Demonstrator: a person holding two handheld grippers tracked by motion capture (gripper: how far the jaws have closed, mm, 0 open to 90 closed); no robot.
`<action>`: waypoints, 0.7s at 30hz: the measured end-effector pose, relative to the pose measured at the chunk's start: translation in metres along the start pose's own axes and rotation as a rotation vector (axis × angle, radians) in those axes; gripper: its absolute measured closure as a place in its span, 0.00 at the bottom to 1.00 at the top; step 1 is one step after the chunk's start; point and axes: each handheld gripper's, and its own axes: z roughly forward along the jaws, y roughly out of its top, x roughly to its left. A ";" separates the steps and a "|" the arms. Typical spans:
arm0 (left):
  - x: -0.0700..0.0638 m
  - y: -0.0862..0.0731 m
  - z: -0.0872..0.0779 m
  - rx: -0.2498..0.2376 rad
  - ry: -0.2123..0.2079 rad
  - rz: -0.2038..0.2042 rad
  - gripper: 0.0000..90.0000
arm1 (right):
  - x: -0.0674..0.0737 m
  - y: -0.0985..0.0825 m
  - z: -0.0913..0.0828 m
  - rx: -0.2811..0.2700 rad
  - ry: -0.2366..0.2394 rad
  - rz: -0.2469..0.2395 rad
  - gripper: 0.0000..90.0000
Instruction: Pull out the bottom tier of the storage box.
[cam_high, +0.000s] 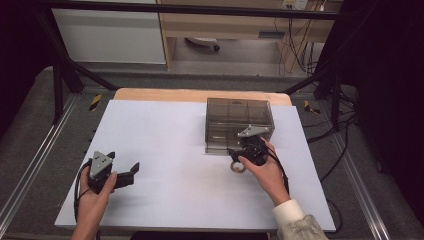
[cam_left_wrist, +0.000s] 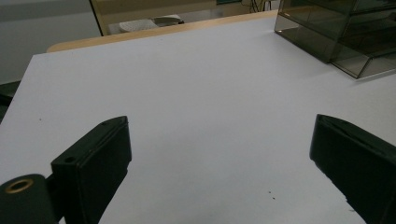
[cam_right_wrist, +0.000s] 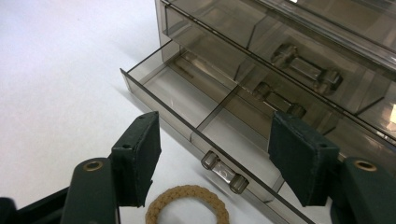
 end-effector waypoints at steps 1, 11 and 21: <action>0.000 0.000 0.000 0.000 0.000 0.000 0.06 | -0.001 0.000 0.000 -0.002 0.003 0.005 0.40; -0.001 0.000 -0.001 0.000 -0.005 0.004 0.06 | -0.003 0.001 -0.003 -0.004 0.012 0.039 0.39; -0.003 0.000 -0.001 -0.001 -0.013 0.012 0.06 | -0.011 0.006 0.005 0.034 0.044 0.066 0.44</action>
